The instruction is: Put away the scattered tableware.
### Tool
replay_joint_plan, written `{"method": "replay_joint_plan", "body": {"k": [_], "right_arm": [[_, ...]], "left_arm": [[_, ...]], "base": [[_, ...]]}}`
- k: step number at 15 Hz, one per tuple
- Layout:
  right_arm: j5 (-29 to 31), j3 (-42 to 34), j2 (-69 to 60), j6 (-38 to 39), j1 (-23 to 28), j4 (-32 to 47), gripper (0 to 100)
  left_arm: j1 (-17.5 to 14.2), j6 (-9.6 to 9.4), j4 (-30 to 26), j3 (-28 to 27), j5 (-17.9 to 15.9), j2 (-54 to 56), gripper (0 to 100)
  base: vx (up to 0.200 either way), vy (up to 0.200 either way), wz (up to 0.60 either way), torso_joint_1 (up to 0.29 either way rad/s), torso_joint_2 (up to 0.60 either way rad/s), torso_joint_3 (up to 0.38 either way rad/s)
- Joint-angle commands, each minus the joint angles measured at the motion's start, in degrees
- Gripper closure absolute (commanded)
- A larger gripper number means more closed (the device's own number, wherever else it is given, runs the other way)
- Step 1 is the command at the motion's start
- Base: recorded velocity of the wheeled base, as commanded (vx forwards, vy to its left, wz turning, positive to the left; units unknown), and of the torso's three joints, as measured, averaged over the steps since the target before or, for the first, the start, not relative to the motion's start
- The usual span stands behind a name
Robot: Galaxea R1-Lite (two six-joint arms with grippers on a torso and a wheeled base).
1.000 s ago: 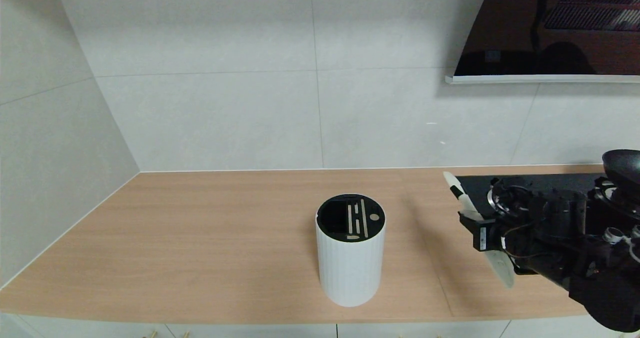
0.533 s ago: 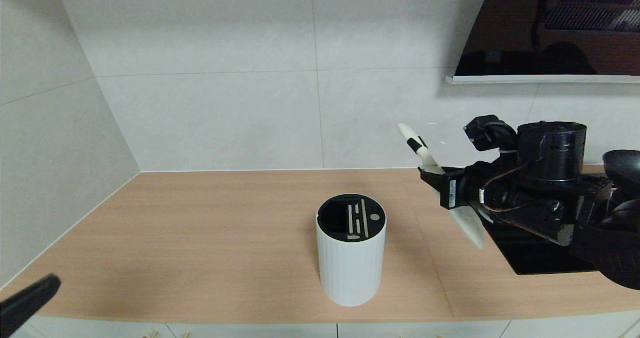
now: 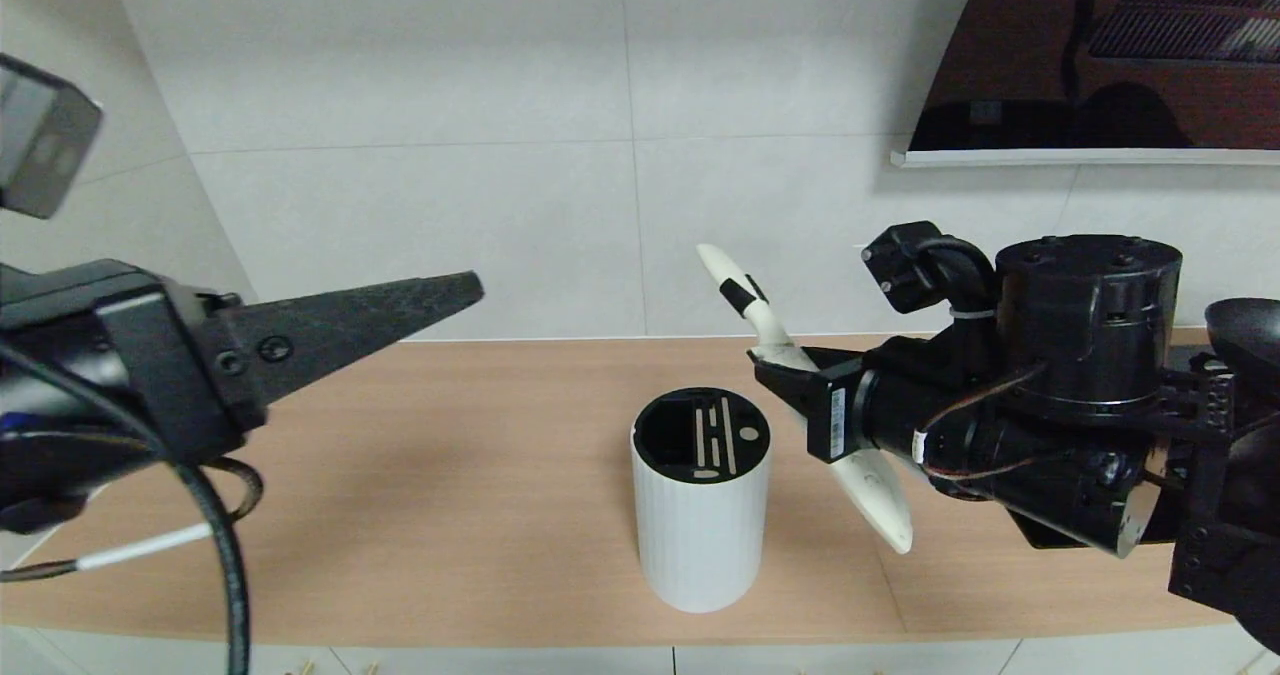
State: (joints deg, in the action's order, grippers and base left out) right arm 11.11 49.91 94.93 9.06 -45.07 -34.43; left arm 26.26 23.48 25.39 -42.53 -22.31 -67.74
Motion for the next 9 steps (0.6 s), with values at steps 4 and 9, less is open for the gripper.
{"method": "replay_joint_plan", "body": {"k": [4, 9], "right_arm": [[0.2, 1.5, -0.4, 3.9, -4.2, -0.6, 100], [1.4, 2.7, 0.8, 6.4, -9.0, -0.6, 100]], "left_arm": [[3.6, 15.10, 12.8, 0.7, 0.1, -13.5, 0], [5.8, 22.05, 18.1, 0.7, 0.9, -19.3, 0]], "base": [[0.000, 0.000, 0.00, 0.000, 0.00, 0.000], [0.000, 0.000, 0.00, 0.000, 0.00, 0.000]]}}
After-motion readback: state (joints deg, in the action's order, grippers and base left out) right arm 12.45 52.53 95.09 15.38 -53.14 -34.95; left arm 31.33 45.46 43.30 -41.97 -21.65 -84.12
